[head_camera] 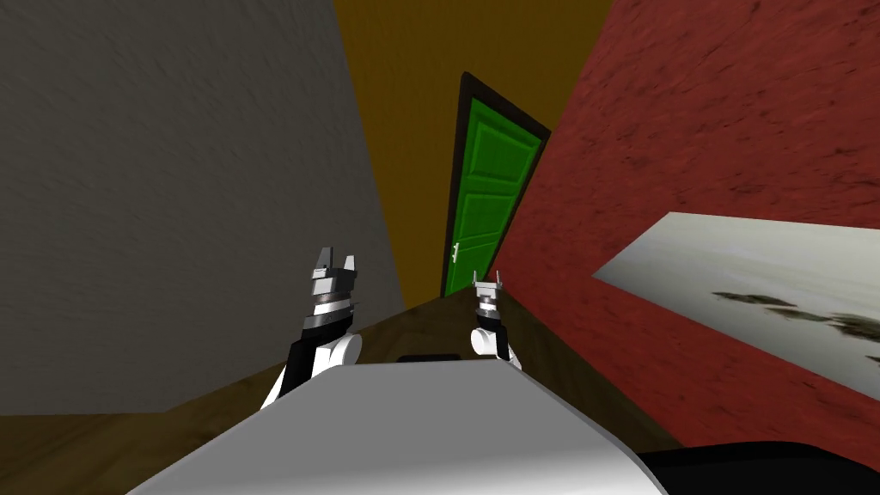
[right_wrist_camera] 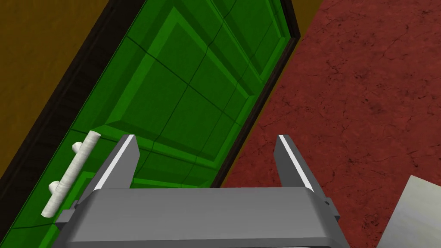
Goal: Pull the door open
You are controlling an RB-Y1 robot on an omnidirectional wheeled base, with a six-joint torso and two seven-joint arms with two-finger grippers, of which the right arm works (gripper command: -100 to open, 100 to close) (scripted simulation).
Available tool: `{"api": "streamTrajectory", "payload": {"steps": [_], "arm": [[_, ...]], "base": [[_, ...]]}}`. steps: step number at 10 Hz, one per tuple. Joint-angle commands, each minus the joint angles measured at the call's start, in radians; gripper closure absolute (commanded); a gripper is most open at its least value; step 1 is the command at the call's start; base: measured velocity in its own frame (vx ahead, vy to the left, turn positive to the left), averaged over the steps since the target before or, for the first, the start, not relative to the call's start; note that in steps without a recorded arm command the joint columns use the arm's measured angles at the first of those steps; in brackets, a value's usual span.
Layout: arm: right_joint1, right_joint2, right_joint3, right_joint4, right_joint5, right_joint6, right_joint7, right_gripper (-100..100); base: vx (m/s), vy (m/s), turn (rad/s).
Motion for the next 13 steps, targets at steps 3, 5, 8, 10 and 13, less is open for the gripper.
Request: {"api": "streamTrajectory", "payload": {"steps": [3,5,8,10,13], "arm": [[-0.025,-0.01,0.026,0.079,-0.046,-0.019,-0.049,-100],[-0.044,-0.02,0.046,0.137,-0.086,-0.03,-0.088,-100],[-0.069,-0.032,0.072,0.215,-0.138,-0.045,-0.141,-100],[-0.081,-0.038,0.085,0.254,-0.164,-0.053,-0.167,-100],[-0.106,-0.049,0.11,0.33,-0.216,-0.067,-0.218,-100]], "base": [[0.071,-0.075,0.173],[0.084,-0.096,0.225],[0.083,-0.125,0.215],[0.068,-0.121,0.203],[0.048,-0.104,0.228]]}}
